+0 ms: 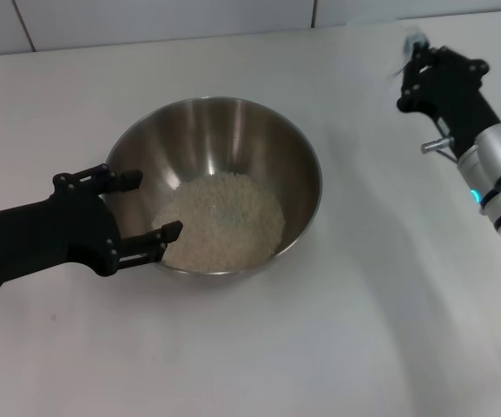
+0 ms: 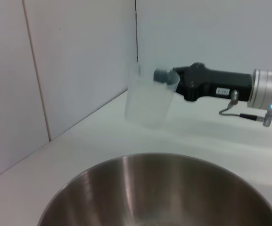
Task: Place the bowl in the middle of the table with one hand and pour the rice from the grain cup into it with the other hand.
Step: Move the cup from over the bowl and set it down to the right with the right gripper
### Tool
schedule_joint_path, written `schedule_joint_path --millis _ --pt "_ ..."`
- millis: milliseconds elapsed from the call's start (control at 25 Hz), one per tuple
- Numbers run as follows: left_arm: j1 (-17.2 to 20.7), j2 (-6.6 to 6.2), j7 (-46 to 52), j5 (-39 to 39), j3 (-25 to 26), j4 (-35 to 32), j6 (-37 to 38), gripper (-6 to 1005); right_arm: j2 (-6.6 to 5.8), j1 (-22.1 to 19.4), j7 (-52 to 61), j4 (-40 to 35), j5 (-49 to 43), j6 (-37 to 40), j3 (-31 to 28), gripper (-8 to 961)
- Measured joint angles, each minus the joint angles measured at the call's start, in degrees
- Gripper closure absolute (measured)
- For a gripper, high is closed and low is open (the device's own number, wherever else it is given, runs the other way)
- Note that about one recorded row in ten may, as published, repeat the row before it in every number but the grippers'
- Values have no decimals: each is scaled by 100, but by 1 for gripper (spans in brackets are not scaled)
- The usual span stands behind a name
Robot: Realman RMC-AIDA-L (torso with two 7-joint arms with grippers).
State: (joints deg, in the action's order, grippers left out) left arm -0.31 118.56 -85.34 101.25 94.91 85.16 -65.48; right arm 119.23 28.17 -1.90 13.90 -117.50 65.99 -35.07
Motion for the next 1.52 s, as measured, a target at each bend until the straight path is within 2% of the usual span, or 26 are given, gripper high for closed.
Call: schedule_joint_path --millis 360,800,1160,1520 --pt "-40 0 0 0 -15 -9 0 199 -7 325 85 -139 -521 -1173 195 940" --pt "-77 0 0 0 -65 -18 0 198 12 321 85 -170 -557 -1329 271 939" --pt "-75 0 0 0 -68 -69 0 198 16 -20 87 -77 -557 -1187 350 787" --pt "-75 0 0 0 -68 -72 0 198 -2 -689 311 -67 -531 -490 311 366"
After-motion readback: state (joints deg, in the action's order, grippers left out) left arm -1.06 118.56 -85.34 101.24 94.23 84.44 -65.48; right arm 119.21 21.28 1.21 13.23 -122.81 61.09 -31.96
